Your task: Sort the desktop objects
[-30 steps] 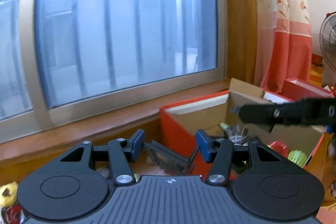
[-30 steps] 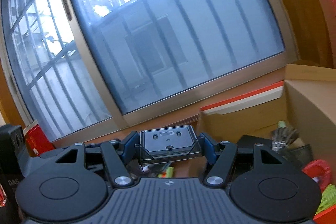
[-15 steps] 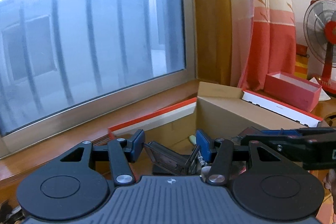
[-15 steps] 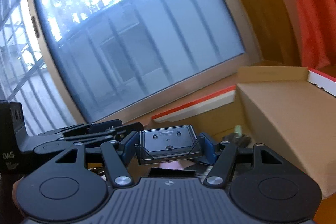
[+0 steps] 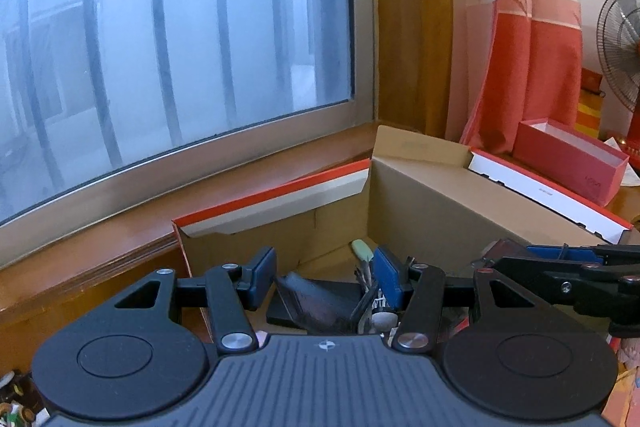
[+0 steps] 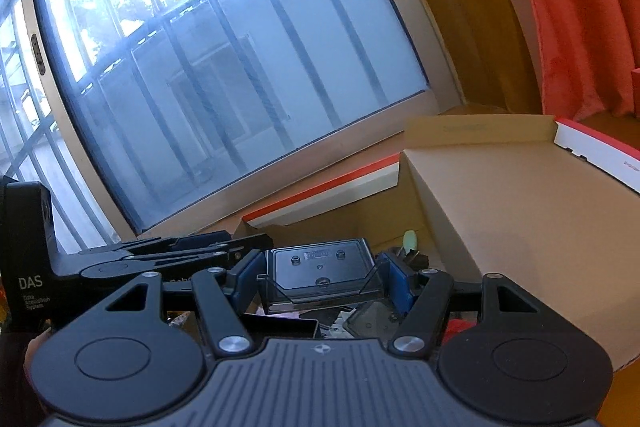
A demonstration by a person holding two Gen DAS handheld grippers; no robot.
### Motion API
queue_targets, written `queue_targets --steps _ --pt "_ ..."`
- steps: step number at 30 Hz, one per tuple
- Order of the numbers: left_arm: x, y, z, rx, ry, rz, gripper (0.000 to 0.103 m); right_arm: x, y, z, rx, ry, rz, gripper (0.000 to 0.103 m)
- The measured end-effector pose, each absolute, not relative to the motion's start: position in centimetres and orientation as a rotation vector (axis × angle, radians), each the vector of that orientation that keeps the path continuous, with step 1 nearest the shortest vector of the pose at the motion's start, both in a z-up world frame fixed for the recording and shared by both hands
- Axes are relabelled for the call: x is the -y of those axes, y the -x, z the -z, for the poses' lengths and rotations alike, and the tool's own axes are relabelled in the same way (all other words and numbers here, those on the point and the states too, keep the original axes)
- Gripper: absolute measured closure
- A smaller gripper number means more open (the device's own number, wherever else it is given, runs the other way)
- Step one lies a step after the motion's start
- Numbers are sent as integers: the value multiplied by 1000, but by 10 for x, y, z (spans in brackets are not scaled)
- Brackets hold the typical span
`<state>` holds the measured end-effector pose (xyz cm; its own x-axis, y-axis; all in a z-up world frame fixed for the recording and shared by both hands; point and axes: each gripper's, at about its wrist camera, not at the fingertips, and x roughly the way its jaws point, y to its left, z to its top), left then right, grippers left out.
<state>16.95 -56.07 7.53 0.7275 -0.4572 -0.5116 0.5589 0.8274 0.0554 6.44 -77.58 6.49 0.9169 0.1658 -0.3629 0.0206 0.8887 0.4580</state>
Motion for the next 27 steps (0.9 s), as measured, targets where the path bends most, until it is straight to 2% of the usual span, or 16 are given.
queue_targets --steps 5,8,14,16,20,22,27 --pt "562 -168 -75 -509 -214 557 48 778 -62 -66 -411 -477 -84 36" --pt "562 -165 -75 -509 -213 552 43 779 -60 -67 -409 -481 -87 36" --pt "558 -161 -77 -506 -202 539 31 781 -56 -69 -406 -489 -92 32" --pt "556 -160 -77 -506 -197 531 22 780 -55 -70 -407 -490 -91 30" --pt "550 -155 -79 -502 -185 513 14 778 -53 -71 -408 -486 -90 28" --pt "546 -151 -80 -498 -181 501 7 776 -53 -71 -407 -482 -89 25" --pt "518 -129 -91 -444 -189 448 0 769 -49 -75 -369 -465 -86 21"
